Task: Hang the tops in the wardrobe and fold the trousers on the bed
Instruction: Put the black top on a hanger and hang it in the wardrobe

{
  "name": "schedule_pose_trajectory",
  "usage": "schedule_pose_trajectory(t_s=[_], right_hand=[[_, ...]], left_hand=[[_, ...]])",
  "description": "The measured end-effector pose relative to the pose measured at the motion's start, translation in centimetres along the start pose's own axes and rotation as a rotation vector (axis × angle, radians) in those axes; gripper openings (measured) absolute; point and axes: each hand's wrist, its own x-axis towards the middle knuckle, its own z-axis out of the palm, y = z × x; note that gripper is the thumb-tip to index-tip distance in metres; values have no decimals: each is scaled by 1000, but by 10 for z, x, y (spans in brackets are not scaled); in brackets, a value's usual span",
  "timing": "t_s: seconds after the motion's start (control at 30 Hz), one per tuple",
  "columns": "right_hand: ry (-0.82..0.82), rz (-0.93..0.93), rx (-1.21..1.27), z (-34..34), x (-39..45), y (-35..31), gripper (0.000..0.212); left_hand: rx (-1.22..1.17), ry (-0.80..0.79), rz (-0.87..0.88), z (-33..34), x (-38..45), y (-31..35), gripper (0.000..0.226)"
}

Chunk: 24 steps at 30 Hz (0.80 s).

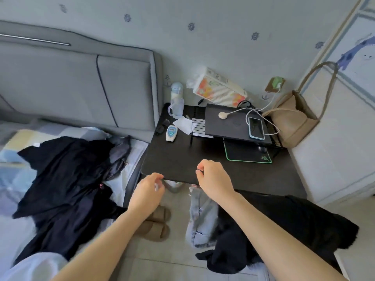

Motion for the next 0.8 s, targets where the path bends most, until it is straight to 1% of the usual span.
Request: schedule_pose_trajectory(t_s=[0.1,0.2,0.3,0.43,0.5,0.6,0.73,0.8], right_hand=[[-114,-85,35,48,32,-56,20],[-236,-131,36,96,65,-103,22],[-346,-134,45,160,109,-153,24],[-492,-113,64,250,164,-210,24],[-565,-98,63,306,193,-231,24],[-652,-70,75,372,225,-250,24],[-756,-9,123,469,264,-264,28],[-796,15,125,517,278,-266,28]], left_hand=[[-3,35,-131,-42,17,-61,25],[-10,51,-260,-73,43,-128,30],[-47,40,-382,-108,81,-205,31],[-20,17,-518,-143,126,-304,33],[-5,8,-585,-148,153,-361,33],[13,-34,-638,-147,181,-423,35],[53,-82,-699,-121,225,-507,38],[90,-115,-689,-102,250,-540,38]])
